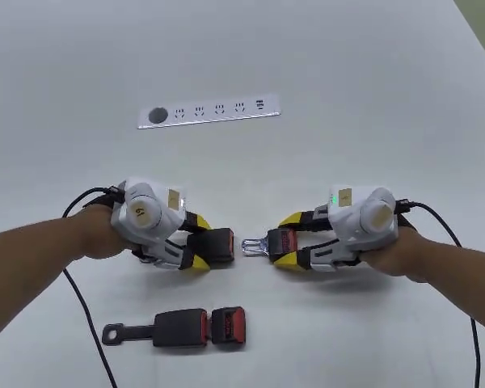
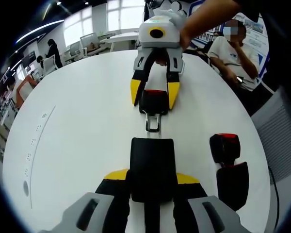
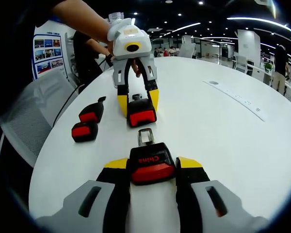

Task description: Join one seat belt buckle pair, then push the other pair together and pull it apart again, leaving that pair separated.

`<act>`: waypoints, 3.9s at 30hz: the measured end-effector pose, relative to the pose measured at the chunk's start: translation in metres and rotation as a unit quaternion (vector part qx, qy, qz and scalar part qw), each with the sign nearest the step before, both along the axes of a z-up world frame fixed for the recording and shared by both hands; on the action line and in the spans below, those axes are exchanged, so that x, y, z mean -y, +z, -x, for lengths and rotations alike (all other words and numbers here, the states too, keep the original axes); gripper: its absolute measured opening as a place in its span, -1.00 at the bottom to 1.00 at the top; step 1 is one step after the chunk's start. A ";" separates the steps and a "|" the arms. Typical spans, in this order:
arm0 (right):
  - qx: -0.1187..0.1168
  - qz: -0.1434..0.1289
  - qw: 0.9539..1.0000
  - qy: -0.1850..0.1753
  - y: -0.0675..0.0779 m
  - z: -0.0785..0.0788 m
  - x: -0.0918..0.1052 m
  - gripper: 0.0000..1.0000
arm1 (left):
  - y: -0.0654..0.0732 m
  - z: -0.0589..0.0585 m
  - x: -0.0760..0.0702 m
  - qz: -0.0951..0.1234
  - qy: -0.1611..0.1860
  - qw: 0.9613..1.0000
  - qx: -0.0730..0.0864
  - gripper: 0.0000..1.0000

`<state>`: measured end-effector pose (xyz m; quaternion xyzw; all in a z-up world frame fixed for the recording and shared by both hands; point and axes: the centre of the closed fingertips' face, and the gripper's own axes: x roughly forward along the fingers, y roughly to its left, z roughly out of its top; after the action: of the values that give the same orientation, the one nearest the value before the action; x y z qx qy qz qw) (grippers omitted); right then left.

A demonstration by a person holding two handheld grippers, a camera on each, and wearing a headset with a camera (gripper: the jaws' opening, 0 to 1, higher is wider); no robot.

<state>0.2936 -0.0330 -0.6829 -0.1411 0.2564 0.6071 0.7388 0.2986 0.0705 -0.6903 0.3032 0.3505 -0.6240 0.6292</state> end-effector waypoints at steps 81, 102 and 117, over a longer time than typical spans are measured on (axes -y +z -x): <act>0.057 -0.009 0.945 -0.321 0.055 -0.020 0.073 0.58 | 0.059 -0.004 -0.021 0.046 0.237 0.970 -0.001 0.99; 0.081 -0.037 0.910 -0.404 0.107 0.022 0.064 0.86 | 0.099 0.049 -0.084 0.138 0.401 0.906 0.012 1.00; 0.097 -0.046 0.900 -0.423 0.116 0.069 0.058 0.99 | 0.125 0.104 -0.123 0.189 0.452 0.870 0.054 1.00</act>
<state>0.2242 -0.0912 -0.5673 -0.0434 0.1908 0.2314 0.9530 0.1943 0.1939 -0.5651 0.0205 0.2903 -0.3088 0.9055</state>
